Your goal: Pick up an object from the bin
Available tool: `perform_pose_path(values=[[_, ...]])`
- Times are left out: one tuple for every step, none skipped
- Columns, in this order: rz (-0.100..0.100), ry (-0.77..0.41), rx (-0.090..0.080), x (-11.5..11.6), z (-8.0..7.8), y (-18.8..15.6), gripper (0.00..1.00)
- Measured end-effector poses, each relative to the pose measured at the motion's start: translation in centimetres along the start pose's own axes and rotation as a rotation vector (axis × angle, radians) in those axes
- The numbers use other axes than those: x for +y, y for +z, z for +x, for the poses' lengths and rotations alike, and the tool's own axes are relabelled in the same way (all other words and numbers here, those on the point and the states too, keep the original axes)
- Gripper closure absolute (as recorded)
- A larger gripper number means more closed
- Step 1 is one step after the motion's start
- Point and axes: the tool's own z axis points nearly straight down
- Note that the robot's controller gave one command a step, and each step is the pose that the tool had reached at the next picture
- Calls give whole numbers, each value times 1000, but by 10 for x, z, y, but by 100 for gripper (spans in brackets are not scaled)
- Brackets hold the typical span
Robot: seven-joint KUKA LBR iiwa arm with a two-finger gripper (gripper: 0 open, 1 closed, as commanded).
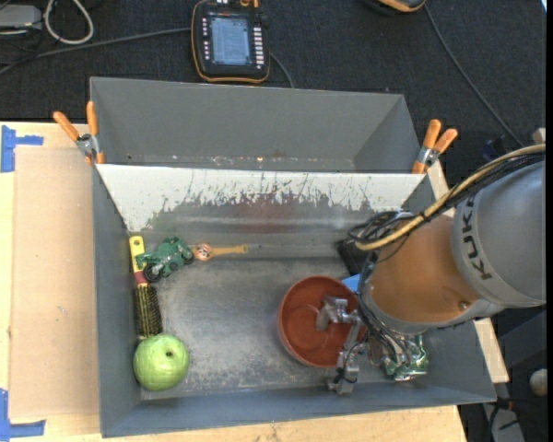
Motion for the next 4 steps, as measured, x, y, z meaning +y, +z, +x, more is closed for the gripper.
perform_pose_path(values=[[2,-153,4,-9,-2,-34,0],[-1,-12,-1,0,-1,-2,0],[0,-453,7,5,-26,2,0],[-4,-39,-7,4,-7,-3,100]])
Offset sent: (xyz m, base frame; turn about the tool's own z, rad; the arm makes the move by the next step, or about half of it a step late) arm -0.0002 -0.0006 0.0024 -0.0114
